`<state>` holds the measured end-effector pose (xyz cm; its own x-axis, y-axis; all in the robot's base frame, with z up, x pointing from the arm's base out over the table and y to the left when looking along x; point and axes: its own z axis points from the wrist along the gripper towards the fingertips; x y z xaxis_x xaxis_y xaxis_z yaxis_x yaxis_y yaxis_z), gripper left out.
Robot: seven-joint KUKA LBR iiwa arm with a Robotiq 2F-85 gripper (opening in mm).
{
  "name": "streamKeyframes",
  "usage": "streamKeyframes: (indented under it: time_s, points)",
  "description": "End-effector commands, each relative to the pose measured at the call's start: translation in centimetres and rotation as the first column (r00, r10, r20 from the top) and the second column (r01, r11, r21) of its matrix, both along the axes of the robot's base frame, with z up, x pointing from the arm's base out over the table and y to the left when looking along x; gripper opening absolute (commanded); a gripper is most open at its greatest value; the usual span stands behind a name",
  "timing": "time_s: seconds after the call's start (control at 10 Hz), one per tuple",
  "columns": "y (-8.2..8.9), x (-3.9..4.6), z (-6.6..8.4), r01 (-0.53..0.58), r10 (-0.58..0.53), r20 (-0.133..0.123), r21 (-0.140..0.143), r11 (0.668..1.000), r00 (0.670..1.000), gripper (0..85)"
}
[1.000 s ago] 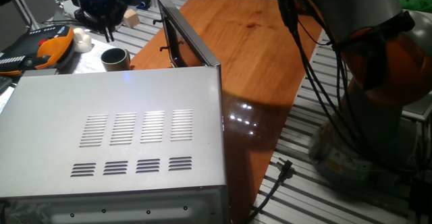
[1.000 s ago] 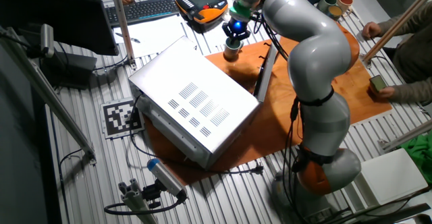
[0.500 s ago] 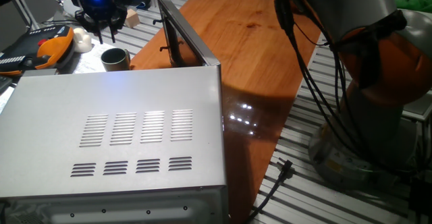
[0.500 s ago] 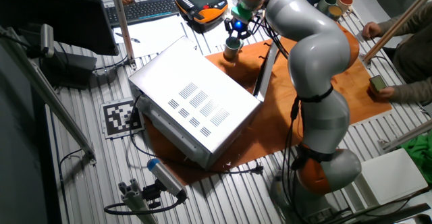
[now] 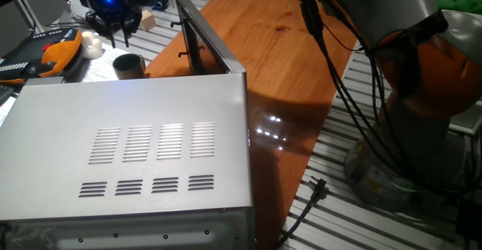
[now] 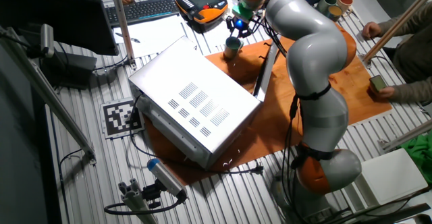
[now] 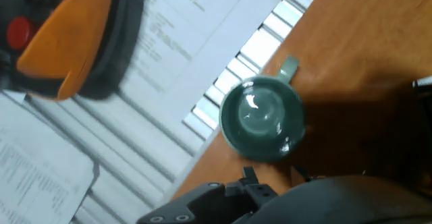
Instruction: Put the bowl into the microwave
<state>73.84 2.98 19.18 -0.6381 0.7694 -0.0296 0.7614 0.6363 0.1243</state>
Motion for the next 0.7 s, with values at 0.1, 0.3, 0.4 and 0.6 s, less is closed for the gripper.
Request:
streamKeyframes:
  time_s: [0.1,0.3,0.4,0.6]
  points:
    - [-0.5,0.39,-0.9,-0.004,0.006,0.028,-0.058,0.998,1.0,34.0]
    - [-0.8,0.49,-1.4,0.001,0.001,0.038,-0.061,0.998,0.999,34.0]
    - [-0.8,0.47,-1.5,-0.002,0.004,0.031,-0.05,0.999,0.999,34.0]
    - [0.0,0.06,-1.1,-0.031,0.031,0.008,-0.019,0.999,0.999,34.0]
